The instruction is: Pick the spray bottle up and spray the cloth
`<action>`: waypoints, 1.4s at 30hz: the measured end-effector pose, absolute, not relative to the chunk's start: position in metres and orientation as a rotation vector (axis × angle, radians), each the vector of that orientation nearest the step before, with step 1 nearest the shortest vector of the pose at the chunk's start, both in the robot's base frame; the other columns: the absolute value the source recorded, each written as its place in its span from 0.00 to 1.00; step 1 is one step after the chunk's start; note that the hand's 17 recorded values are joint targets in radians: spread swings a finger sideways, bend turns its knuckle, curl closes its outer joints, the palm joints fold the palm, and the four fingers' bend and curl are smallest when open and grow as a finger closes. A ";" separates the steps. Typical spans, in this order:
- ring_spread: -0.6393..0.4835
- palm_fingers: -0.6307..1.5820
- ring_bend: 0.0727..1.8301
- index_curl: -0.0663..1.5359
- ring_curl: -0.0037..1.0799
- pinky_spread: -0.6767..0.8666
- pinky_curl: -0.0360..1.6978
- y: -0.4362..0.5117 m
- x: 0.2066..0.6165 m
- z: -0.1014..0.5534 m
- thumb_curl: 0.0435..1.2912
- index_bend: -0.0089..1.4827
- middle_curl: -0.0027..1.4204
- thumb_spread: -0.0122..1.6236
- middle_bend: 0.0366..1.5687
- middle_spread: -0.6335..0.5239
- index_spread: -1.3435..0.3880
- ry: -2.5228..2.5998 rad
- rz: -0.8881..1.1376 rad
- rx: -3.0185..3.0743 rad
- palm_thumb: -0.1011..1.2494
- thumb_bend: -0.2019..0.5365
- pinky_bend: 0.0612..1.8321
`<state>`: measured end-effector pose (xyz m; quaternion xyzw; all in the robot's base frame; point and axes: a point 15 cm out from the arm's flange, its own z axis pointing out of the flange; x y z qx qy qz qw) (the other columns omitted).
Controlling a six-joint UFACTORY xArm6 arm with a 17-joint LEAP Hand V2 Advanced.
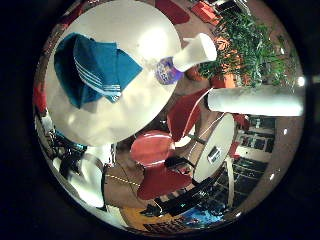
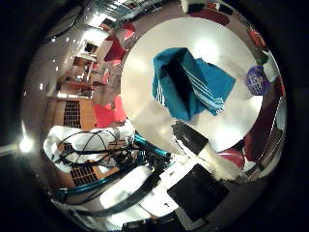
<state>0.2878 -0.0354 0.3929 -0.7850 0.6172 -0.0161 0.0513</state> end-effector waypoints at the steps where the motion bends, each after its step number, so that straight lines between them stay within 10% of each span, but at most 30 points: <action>1: 0.79 0.36 0.07 0.23 0.22 0.71 0.18 -0.027 0.290 0.392 0.25 0.12 0.23 0.65 0.10 0.65 0.60 1.867 -0.040 -2.398 0.61 0.24 0.16; 19: 0.79 0.40 0.07 0.23 0.22 0.72 0.19 -0.029 0.349 0.447 0.25 0.12 0.24 0.66 0.11 0.62 0.61 1.901 -0.275 -2.193 0.58 0.24 0.14; 42: 0.78 0.39 0.15 0.20 0.24 0.72 0.19 -0.230 0.312 0.442 0.24 0.10 0.25 0.66 0.14 0.65 0.64 2.007 -0.166 -1.434 0.52 0.24 0.20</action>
